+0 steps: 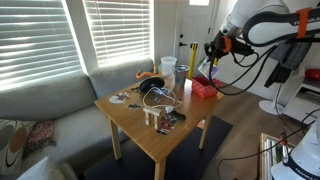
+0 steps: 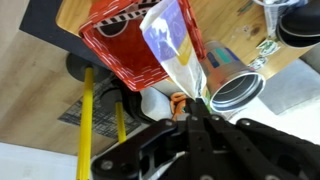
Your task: Put the packet in the red basket
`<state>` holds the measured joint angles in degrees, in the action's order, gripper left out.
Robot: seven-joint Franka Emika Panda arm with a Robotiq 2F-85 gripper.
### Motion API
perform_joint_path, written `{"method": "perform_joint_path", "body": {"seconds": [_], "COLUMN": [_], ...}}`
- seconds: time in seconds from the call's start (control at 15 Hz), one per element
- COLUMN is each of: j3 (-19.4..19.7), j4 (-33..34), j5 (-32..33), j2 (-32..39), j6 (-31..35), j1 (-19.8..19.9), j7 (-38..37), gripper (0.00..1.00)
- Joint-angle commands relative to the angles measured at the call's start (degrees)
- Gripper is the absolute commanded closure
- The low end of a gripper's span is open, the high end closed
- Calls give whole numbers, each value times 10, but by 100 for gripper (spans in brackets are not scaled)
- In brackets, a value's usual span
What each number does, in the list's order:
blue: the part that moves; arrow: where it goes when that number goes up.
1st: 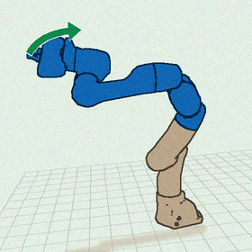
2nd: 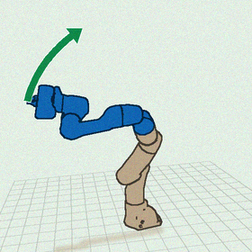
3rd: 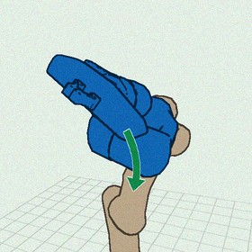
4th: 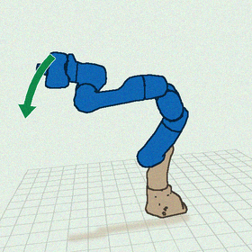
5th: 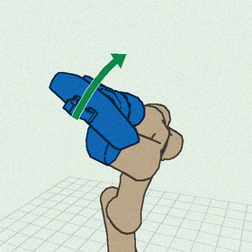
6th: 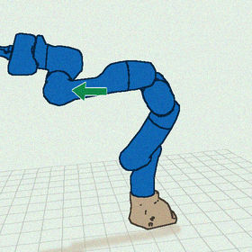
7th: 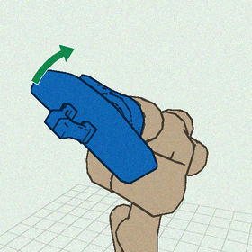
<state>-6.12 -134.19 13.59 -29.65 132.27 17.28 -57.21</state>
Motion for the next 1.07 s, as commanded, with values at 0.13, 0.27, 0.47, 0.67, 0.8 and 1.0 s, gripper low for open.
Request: {"method": "perform_joint_path", "body": {"seconds": [0.13, 0.27, 0.47, 0.67, 0.8, 1.0], "j3": [-28, -30, -34, -33, -29, -17], "j4": [-22, -23, -16, -10, -5, 3], "j5": [106, 134, 174, 207, 223, 235], "j2": [2, 12, 32, 57, 74, 95], "j6": [-19, -34, -65, -74, -78, -76], "j1": [49, 51, 43, 31, 21, 2], "j7": [-133, -167, -215, -253, -273, -293], "gripper": [100, 100, 100, 100, 100, 100]}}
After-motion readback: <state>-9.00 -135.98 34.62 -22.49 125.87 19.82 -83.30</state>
